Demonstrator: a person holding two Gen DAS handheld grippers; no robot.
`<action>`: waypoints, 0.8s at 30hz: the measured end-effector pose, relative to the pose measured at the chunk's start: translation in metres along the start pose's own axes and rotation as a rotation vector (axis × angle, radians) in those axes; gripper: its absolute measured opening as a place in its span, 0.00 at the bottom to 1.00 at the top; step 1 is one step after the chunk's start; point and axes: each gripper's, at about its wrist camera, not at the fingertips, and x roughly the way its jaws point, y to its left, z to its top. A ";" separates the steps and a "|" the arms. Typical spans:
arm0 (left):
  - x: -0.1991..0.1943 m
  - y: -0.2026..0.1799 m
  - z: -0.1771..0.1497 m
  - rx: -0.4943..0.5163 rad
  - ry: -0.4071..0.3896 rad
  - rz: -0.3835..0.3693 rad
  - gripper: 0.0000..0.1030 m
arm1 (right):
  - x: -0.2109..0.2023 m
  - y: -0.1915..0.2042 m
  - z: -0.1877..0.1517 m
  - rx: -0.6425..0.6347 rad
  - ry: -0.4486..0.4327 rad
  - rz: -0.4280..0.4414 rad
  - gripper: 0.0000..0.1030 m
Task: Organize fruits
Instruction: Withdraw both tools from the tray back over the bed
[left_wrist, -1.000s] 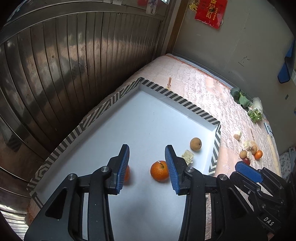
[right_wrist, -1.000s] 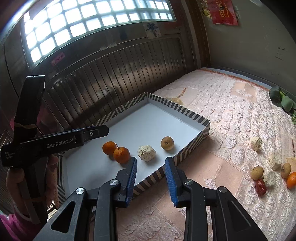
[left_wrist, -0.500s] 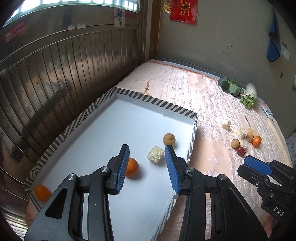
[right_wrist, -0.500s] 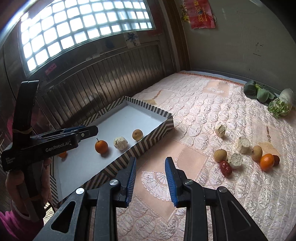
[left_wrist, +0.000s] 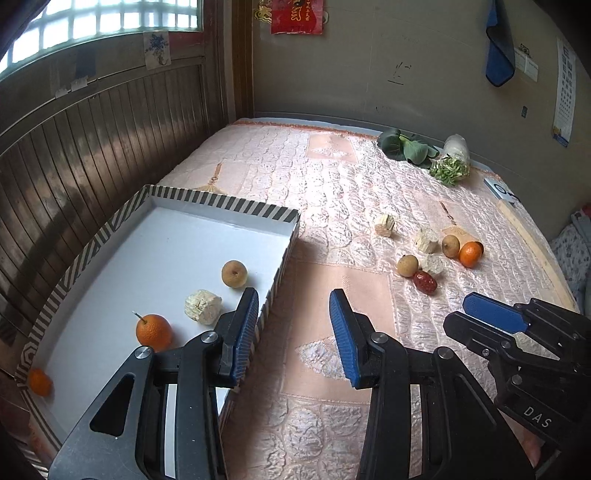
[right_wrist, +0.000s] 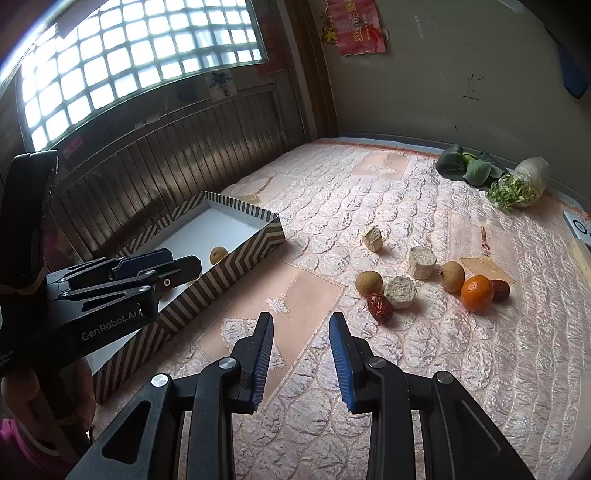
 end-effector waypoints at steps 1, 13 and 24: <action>0.001 -0.003 0.000 0.005 0.002 -0.009 0.38 | -0.001 -0.004 -0.001 0.005 0.001 -0.007 0.29; 0.028 -0.039 0.002 0.041 0.079 -0.131 0.38 | -0.014 -0.052 -0.015 0.072 0.006 -0.097 0.29; 0.065 -0.062 0.027 -0.022 0.192 -0.239 0.38 | -0.011 -0.066 -0.019 0.105 0.022 -0.078 0.29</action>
